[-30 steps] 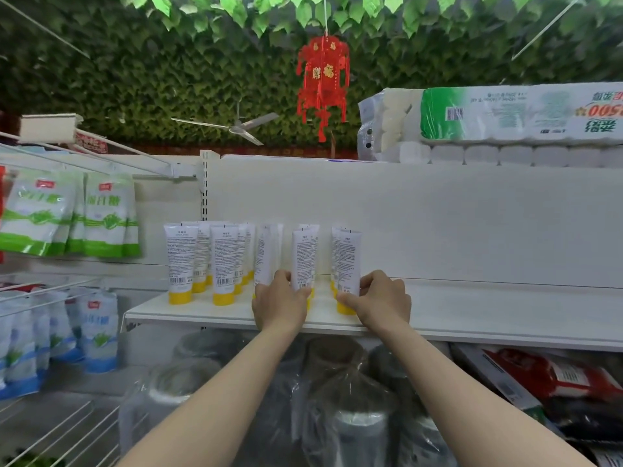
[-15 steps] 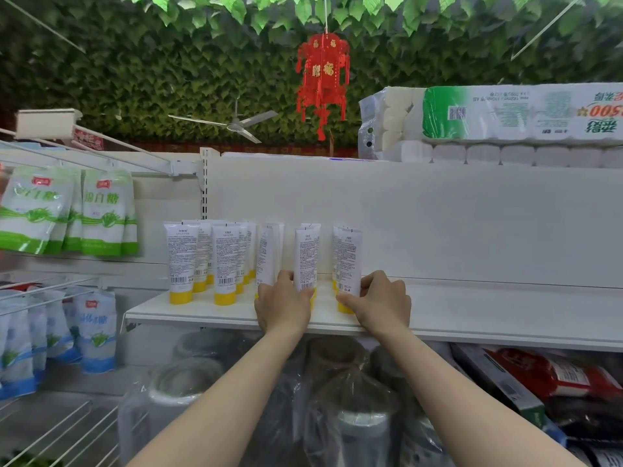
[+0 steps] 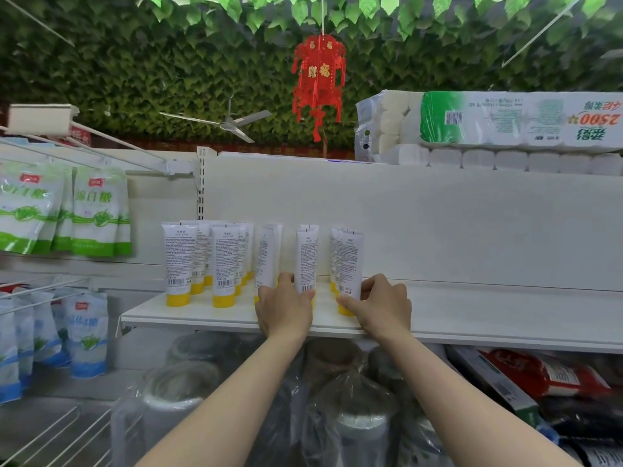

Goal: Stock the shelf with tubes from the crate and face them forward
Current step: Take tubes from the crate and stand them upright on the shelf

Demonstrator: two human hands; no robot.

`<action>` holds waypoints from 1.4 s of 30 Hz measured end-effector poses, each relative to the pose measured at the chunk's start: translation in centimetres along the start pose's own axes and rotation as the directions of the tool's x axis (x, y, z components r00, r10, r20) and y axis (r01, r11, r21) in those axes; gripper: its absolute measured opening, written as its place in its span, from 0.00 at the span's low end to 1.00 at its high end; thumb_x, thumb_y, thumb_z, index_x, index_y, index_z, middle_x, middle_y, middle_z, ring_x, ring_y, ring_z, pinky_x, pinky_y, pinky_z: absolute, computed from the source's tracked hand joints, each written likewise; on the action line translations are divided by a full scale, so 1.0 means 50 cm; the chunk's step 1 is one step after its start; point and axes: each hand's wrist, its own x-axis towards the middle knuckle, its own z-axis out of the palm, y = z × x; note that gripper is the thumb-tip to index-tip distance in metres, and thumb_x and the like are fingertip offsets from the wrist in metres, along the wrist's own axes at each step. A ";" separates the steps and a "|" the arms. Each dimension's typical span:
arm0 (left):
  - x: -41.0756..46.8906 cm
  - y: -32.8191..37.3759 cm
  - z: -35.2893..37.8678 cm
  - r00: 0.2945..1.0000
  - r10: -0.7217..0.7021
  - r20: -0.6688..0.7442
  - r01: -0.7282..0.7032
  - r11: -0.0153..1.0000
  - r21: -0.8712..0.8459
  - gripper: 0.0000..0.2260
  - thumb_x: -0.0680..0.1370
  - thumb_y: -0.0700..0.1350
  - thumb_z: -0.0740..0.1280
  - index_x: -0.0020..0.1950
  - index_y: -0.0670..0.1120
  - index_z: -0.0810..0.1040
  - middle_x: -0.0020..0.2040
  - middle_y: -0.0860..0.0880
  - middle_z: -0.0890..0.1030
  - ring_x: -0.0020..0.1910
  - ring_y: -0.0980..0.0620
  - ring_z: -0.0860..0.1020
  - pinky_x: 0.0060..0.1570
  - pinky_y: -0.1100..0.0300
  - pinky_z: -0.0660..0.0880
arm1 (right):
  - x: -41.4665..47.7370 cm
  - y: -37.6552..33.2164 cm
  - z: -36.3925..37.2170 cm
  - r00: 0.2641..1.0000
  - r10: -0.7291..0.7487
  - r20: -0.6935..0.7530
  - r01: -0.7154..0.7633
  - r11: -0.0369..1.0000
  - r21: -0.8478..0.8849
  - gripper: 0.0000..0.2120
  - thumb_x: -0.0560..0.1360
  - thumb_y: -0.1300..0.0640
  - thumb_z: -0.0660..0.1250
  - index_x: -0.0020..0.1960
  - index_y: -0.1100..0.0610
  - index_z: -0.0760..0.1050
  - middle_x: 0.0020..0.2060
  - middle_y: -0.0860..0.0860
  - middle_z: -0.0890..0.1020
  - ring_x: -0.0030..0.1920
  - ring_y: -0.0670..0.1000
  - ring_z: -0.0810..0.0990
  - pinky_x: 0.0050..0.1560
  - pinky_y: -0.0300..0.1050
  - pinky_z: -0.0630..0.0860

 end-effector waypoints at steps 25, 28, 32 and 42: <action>-0.153 0.112 0.002 0.961 0.225 -0.163 -0.235 0.971 -0.042 0.26 0.74 0.51 0.72 0.69 0.49 0.69 0.69 0.47 0.68 0.68 0.45 0.63 0.65 0.51 0.63 | -0.063 0.147 -0.252 0.995 -0.052 -0.086 0.059 0.996 0.074 0.25 0.70 0.43 0.73 0.63 0.48 0.71 0.56 0.50 0.79 0.61 0.55 0.73 0.57 0.51 0.74; -0.245 0.196 0.036 0.956 0.278 -0.097 -0.285 0.955 -0.077 0.25 0.75 0.51 0.71 0.69 0.50 0.68 0.70 0.47 0.66 0.69 0.46 0.61 0.66 0.54 0.62 | -0.075 0.215 -0.358 0.994 -0.072 -0.079 0.070 0.997 -0.017 0.25 0.69 0.45 0.73 0.63 0.46 0.71 0.57 0.53 0.78 0.62 0.56 0.73 0.56 0.50 0.74; -0.400 0.309 0.119 0.948 0.314 0.051 -0.302 0.940 -0.159 0.24 0.75 0.50 0.71 0.68 0.50 0.68 0.69 0.47 0.65 0.67 0.47 0.62 0.61 0.54 0.67 | -0.116 0.331 -0.530 0.994 -0.096 -0.044 0.086 0.978 -0.189 0.25 0.69 0.48 0.73 0.64 0.45 0.70 0.59 0.54 0.76 0.62 0.57 0.73 0.55 0.50 0.73; -0.845 0.521 0.420 0.826 0.406 0.390 -0.337 0.912 -0.235 0.25 0.73 0.51 0.73 0.67 0.53 0.69 0.66 0.46 0.68 0.66 0.45 0.65 0.62 0.51 0.69 | -0.276 0.716 -0.893 0.989 0.135 0.066 -0.062 0.770 -0.635 0.29 0.69 0.48 0.75 0.67 0.44 0.68 0.63 0.54 0.72 0.63 0.59 0.71 0.56 0.52 0.74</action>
